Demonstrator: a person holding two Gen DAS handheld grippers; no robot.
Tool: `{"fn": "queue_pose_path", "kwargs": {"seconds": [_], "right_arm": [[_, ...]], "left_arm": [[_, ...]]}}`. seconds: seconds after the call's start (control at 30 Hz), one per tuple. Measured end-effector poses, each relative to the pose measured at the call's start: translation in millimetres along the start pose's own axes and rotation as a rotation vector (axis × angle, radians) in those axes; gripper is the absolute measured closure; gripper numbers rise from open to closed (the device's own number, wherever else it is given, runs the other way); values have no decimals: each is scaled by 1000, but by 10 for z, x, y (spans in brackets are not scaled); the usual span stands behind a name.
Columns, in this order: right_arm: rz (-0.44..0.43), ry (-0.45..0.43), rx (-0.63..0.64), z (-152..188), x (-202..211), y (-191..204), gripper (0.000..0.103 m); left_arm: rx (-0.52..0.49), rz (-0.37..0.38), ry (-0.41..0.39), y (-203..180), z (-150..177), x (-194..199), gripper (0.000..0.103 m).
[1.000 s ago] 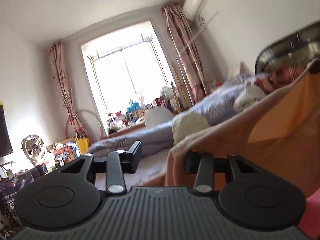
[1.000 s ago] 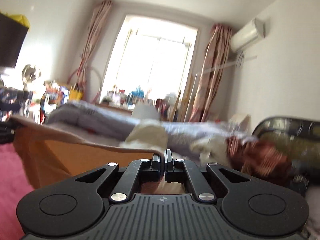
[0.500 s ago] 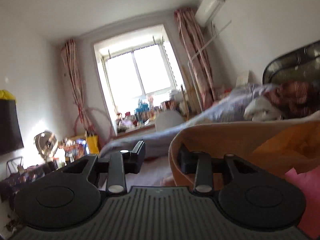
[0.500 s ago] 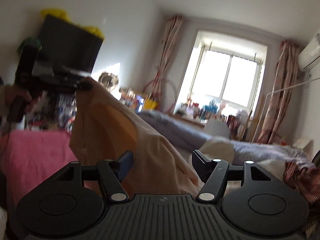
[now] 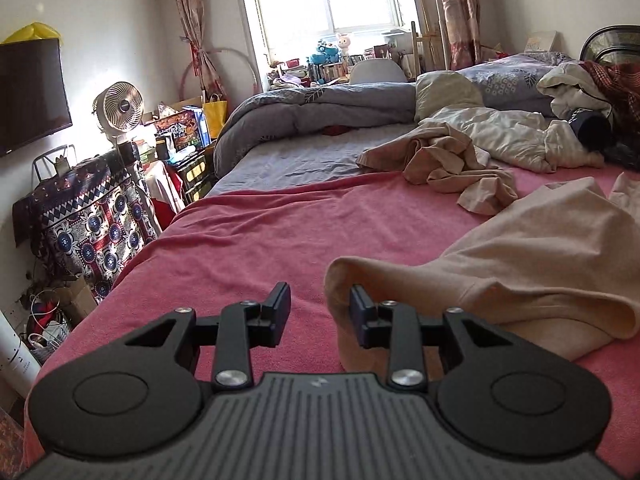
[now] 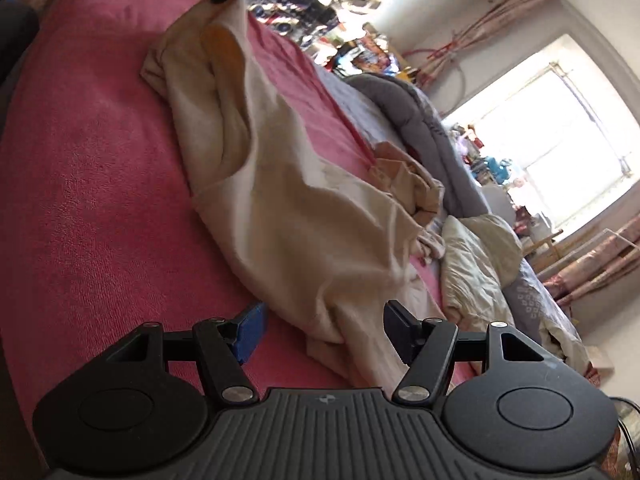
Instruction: Fold clothes
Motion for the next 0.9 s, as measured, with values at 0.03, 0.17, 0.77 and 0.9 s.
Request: {"fn": "queue_pose_path", "kwargs": {"seconds": [0.03,0.17,0.77,0.9], "right_arm": [[-26,-4,28,-58,-53,68,36],[-14,-48,120,-251,-107,308,36],[79,-113,-219,-412,266,-634,96],[-63,-112,-203,-304,340,-316,90]], "left_arm": [[-6,5,-6,-13,-15,-9,61],[-84,52,-55,-106,19,56,37],[-735,43,-347,-1066,286,32,12],[-700,63,-320,-1040,284,-16,12]]}}
Point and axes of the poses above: each gripper's, at about its wrist camera, not at the fingertips, and x roughly against the way its jaws point, y to its left, z to its underside, the point moved 4 cm from there along -x, roughly the way its jaws point, and after that the axes turned 10 degrees about -z, right-handed, at the moved point
